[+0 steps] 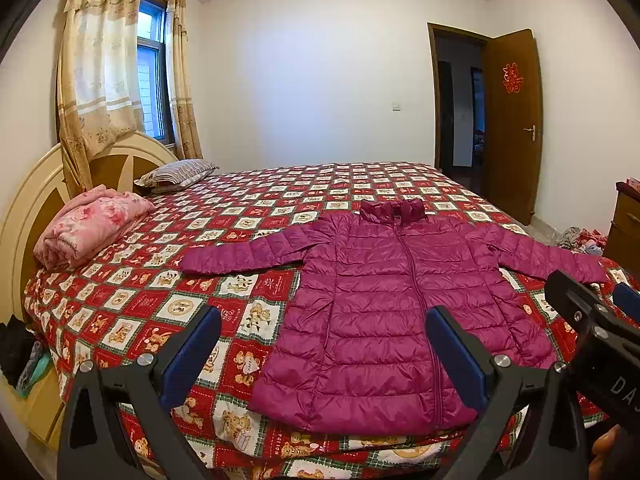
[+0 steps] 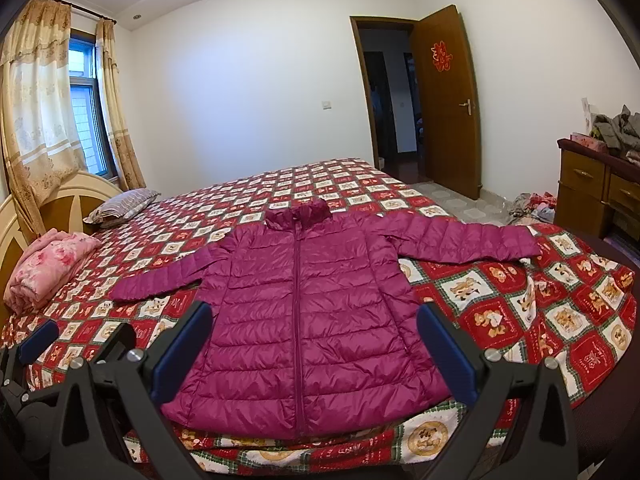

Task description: Fold large clothes

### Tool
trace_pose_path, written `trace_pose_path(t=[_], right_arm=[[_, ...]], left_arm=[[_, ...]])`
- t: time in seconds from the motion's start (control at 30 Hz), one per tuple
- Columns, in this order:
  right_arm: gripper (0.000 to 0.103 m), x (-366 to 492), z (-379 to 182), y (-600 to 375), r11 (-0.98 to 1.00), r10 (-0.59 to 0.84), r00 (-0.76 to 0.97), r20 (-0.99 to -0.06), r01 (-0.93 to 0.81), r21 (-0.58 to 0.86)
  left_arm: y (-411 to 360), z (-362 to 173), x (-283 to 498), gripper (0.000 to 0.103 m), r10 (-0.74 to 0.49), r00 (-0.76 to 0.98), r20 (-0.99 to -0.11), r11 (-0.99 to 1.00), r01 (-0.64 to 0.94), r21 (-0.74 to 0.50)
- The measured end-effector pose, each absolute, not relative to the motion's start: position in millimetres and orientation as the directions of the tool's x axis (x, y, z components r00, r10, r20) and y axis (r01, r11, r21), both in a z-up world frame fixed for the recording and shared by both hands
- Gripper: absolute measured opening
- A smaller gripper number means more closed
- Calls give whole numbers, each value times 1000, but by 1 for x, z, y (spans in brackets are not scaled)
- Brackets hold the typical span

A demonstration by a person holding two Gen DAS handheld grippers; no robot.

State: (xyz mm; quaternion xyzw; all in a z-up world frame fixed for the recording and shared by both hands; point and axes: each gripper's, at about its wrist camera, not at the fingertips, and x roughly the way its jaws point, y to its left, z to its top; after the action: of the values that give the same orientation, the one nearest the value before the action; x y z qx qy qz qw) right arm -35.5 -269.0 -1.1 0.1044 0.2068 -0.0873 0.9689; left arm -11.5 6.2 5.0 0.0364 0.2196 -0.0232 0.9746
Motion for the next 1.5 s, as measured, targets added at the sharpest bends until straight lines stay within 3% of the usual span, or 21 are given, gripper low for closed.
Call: trace_pose_path(t=[0.5, 0.77, 1.03, 1.3, 1.5], right_arm=[[103, -28, -9, -273, 960, -125, 883, -452, 223, 170], [103, -10, -30, -293, 942, -142, 845, -515, 275, 191], [103, 1, -42, -315, 916, -202, 828, -523, 349, 198], [103, 14, -56, -376, 843, -272, 792, -547, 470, 260], [103, 26, -66, -466, 730, -316, 728, -609, 597, 335]], left_arm=[[3, -5, -6, 102, -21, 895, -446, 996, 59, 72], [-3, -31, 22, 102, -25, 855, -518, 994, 77, 79], [-7, -44, 57, 102, -29, 836, -548, 992, 89, 84], [-4, -46, 101, 102, -88, 843, -531, 988, 144, 65], [20, -55, 180, 102, -98, 775, -624, 990, 137, 15]])
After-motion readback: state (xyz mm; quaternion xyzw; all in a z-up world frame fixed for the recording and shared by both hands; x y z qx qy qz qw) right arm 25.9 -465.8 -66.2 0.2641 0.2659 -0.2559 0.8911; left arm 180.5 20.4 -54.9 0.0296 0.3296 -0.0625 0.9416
